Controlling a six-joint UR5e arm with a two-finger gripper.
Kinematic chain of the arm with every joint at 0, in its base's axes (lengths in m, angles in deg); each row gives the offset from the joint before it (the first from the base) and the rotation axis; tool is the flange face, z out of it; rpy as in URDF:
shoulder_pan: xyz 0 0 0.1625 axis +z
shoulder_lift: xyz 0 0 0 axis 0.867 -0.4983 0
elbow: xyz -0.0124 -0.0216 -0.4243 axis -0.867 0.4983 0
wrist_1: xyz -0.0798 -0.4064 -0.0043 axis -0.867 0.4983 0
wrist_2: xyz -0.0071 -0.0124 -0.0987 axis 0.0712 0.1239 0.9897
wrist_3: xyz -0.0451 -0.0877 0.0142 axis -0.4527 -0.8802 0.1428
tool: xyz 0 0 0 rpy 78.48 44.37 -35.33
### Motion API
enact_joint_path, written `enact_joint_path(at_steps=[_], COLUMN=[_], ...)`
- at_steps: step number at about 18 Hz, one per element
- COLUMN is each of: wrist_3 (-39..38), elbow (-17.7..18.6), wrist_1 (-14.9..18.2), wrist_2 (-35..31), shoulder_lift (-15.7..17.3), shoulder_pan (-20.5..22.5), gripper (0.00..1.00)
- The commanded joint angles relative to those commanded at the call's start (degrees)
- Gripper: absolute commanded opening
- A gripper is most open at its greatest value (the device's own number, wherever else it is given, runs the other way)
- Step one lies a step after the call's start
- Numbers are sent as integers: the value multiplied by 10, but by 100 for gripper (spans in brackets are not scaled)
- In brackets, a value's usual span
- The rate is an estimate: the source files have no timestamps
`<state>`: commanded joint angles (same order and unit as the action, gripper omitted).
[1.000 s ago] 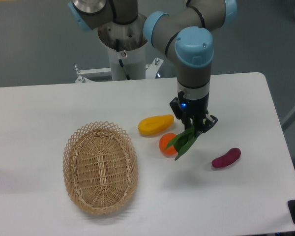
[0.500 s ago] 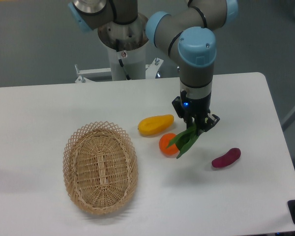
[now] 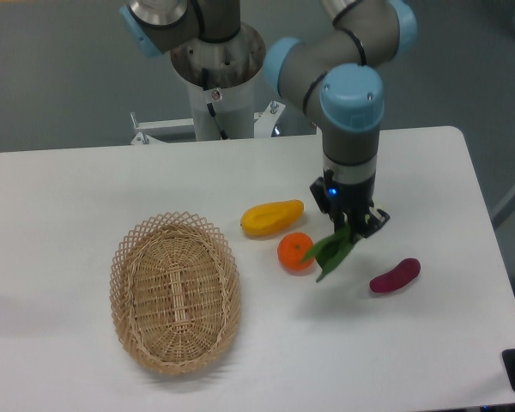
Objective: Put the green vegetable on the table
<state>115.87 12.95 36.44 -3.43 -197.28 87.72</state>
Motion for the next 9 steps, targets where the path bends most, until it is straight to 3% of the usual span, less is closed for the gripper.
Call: enact_joint_path(at_steps=[4,9], wrist_3=[-59,-172], elbow=[-4,-19], wrist_1=[-47,-77], wrist_2=[0,2], shoulder_lift=[-35,-76], shoulder_pan=[-8,-36], gripper=[38,38])
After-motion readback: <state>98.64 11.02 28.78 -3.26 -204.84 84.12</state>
